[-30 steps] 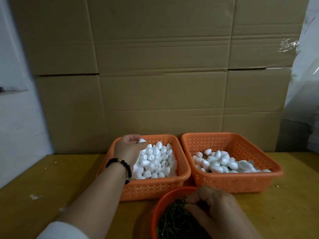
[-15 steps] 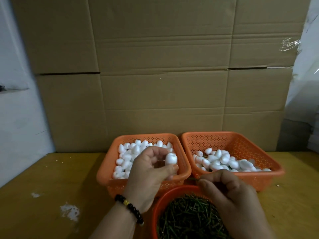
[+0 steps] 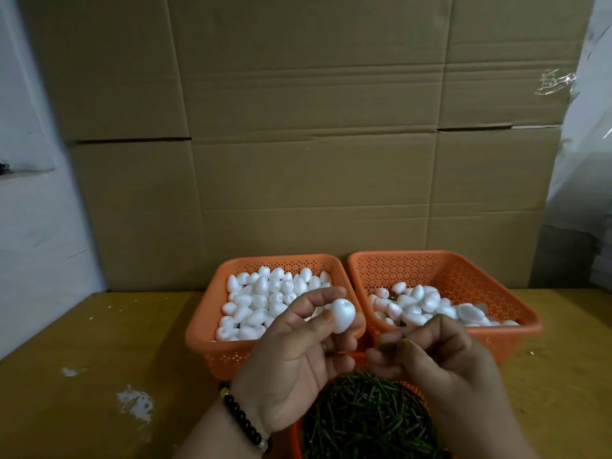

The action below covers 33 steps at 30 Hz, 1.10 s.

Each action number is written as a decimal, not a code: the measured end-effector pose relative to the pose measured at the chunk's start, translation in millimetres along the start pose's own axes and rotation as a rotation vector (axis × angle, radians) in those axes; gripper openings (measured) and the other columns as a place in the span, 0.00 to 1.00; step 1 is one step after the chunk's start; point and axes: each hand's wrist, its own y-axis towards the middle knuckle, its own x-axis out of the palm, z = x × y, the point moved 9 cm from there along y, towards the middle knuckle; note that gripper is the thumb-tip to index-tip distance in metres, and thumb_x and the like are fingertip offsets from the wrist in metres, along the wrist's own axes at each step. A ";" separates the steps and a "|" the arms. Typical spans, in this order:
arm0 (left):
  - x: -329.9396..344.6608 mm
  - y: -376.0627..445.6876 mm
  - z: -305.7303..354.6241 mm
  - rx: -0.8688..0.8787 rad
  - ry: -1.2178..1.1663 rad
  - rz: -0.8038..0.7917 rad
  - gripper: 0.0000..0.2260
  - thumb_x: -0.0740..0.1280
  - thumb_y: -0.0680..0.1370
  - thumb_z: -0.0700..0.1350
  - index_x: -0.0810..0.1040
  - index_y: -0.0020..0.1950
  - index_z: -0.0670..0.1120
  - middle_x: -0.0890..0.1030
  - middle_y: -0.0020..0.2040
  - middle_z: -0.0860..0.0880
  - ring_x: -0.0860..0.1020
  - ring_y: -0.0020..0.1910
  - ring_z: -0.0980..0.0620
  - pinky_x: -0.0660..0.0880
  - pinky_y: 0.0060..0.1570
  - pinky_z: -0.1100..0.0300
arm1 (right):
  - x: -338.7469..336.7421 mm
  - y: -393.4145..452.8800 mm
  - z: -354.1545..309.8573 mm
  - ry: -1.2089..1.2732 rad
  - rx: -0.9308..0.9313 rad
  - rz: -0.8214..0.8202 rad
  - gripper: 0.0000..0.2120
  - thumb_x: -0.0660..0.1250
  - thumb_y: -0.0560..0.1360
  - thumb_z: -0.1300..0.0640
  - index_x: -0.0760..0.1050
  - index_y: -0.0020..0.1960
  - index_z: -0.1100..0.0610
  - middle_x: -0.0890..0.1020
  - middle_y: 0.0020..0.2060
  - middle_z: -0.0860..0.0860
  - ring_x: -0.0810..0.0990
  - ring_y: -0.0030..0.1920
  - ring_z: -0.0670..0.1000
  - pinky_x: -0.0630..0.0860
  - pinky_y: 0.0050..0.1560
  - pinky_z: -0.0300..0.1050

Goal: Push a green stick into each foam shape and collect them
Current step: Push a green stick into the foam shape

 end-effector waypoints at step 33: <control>2.1 3.6 -24.9 -0.151 -0.291 -0.002 0.20 0.69 0.64 0.32 0.82 0.55 0.38 0.81 0.46 0.40 0.82 0.44 0.45 0.80 0.45 0.51 | 12.5 -4.6 -24.2 -0.127 -0.119 -0.067 0.05 0.69 0.66 0.60 0.81 0.39 0.60 0.81 0.28 0.56 0.77 0.27 0.43 0.72 0.28 0.32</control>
